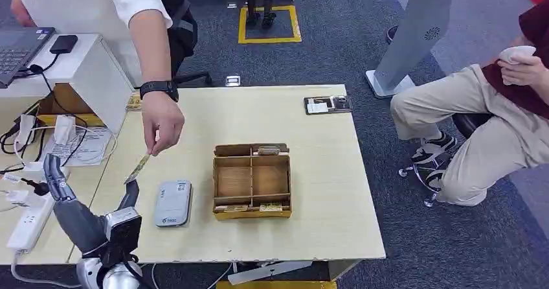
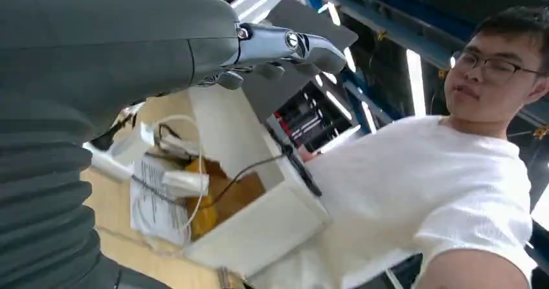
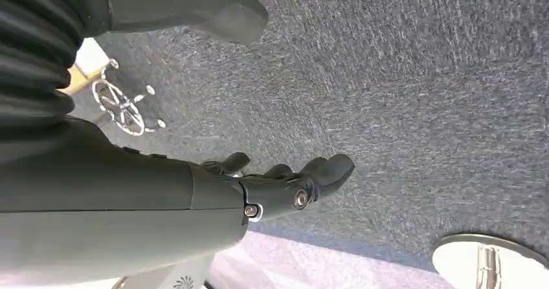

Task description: Pass the card to the sensor for recognition and then transmit it.

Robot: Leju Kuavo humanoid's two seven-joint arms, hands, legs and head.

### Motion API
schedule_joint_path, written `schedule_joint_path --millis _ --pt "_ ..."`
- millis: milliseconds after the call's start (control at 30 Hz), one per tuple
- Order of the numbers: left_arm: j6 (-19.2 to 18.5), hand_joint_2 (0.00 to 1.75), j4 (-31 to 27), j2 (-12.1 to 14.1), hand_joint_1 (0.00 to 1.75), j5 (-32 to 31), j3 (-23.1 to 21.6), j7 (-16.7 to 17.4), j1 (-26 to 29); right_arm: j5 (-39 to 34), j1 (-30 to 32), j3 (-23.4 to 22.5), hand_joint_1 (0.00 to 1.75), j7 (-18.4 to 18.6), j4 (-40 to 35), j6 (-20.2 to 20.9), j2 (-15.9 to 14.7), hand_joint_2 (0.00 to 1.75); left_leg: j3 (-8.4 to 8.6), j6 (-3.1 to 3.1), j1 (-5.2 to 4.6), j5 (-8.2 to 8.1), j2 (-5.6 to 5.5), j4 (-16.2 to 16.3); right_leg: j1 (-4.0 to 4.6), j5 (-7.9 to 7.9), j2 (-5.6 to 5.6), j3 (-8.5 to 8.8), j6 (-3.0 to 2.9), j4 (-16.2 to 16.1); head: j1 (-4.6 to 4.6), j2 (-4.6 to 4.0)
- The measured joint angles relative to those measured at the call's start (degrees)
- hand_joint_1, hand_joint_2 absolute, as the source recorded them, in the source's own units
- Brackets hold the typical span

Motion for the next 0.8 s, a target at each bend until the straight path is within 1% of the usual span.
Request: schedule_joint_path --millis 67,233,400,567,600,633,800 --pt "0.0 1.75 0.2 0.0 0.00 -1.1 2.2 -0.2 -1.4 0.2 0.0 0.2 0.00 0.1 0.3 0.0 -0.2 1.75 0.00 0.00 -0.01 0.00 0.00 0.0 -0.01 0.00 -0.01 0.00 0.00 0.0 0.00 -0.02" --pt "0.0 1.75 0.2 0.1 0.00 -4.9 5.9 -0.6 -3.4 0.4 0.0 1.1 0.00 0.1 0.9 0.0 -0.4 1.75 -0.01 0.01 -0.01 0.00 0.00 0.0 -0.01 0.00 0.00 -0.01 0.00 0.0 0.02 -0.02" --pt "0.0 1.75 0.3 0.1 0.00 -5.9 7.7 -0.6 -4.8 0.6 -0.1 1.4 0.00 0.2 1.2 0.0 -0.5 1.75 0.00 0.00 -0.01 -0.01 0.00 0.0 -0.01 0.00 0.01 -0.02 0.00 0.0 0.00 -0.02" --pt "0.0 1.75 0.3 0.1 0.00 -6.2 8.2 -0.4 -5.3 0.5 -0.2 1.4 0.00 0.5 1.4 0.0 -0.6 1.75 0.01 0.00 -0.01 -0.01 0.01 0.0 0.00 0.00 0.01 -0.02 0.00 0.0 -0.02 -0.02" --pt "0.0 1.75 0.3 0.1 0.45 -6.2 8.2 -0.3 -5.3 0.5 -0.2 1.4 0.00 0.5 1.5 0.0 -0.7 1.75 0.01 0.00 -0.01 -0.01 0.01 0.0 0.00 0.00 0.01 -0.02 0.00 0.0 0.00 -0.02" --pt "0.0 1.75 0.3 0.1 1.75 -6.1 8.2 -0.4 -5.3 0.5 -0.2 1.4 0.00 0.5 1.5 0.0 -0.7 1.75 0.01 0.00 -0.01 -0.01 0.01 0.0 0.00 0.00 0.01 -0.03 0.00 0.0 0.00 -0.02" --pt "0.0 1.75 0.3 0.1 1.75 -5.8 8.2 -2.1 -5.3 0.5 -0.2 1.6 0.00 0.5 1.5 0.0 -0.7 1.75 0.00 0.00 -0.01 -0.01 0.01 0.0 -0.01 0.00 0.01 -0.03 0.00 0.0 0.00 -0.02"
